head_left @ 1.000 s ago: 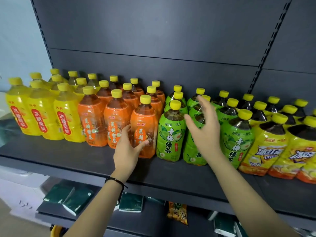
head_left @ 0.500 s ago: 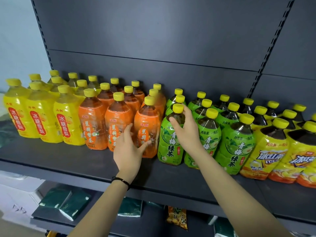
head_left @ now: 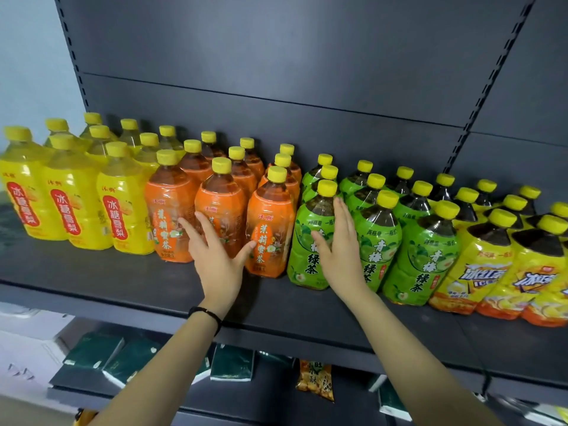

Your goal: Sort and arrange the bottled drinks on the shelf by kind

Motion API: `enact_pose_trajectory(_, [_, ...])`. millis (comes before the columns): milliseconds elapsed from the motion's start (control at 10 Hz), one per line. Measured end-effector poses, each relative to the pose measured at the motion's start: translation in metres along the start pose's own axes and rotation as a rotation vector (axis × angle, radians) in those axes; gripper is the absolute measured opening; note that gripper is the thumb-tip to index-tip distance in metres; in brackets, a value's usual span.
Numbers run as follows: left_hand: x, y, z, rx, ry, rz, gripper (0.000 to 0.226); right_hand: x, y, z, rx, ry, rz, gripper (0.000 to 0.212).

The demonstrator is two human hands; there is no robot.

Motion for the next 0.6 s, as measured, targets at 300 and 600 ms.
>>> enact_pose_trajectory(300, [-0.031,0.001,0.008,0.046,0.199,0.036,0.073,-0.009,0.012,0.006,0.012,0.036,-0.068,0.066])
enact_pose_trajectory(600, [-0.102,0.041,0.023,0.008,0.134,0.126,0.036,-0.040,0.072,0.002,0.186,-0.151,0.062,0.047])
Point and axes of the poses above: each hand's wrist, its own y-axis away from the middle knuckle, its own x-axis out of the palm, z = x × y, the point moved 6 cm from there along -y, towards the middle knuckle, and after that the axes turned 1 degree about z, right-handed, at the moved point
